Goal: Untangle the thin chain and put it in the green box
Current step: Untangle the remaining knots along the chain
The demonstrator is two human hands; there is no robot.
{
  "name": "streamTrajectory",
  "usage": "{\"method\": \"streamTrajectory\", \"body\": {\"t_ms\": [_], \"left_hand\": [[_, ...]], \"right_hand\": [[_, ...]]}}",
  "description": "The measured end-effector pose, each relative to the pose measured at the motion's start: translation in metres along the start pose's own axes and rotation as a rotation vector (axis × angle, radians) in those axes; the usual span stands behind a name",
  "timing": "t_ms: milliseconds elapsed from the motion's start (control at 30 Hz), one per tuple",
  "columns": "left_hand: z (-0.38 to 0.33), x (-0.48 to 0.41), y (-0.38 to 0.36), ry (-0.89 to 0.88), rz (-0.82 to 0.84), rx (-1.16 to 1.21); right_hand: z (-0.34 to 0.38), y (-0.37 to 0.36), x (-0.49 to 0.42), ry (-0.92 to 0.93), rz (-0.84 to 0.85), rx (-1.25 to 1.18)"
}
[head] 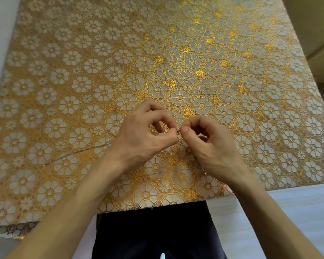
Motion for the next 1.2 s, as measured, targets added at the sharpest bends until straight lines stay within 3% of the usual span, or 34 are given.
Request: {"method": "streamTrajectory", "body": {"t_ms": [133,300,500,1000,1200], "left_hand": [[-0.002,0.001,0.001,0.005,-0.001,-0.006],[-0.003,0.001,0.0,0.093,-0.009,0.129],[-0.001,0.004,0.002,0.114,-0.024,0.151],[-0.007,0.005,-0.001,-0.116,-0.08,-0.138],[-0.006,0.008,-0.002,-0.151,-0.09,-0.227]], "right_hand": [[-0.005,0.0,0.001,-0.113,-0.025,-0.19],[0.002,0.007,-0.002,-0.012,-0.119,-0.081],[0.003,0.013,0.004,-0.005,-0.103,-0.08],[0.009,0.014,0.001,0.004,-0.087,0.181],[0.005,0.015,0.002,-0.082,-0.122,0.129]]}}
Point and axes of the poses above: each hand's wrist, its own x-axis away from the middle knuckle, its own y-axis out of the back of the hand, z = x × y, the point moved 6 cm from there along -x, towards the middle knuckle, and after that the axes turned 5 degrees about -z, right-handed, at the moved point
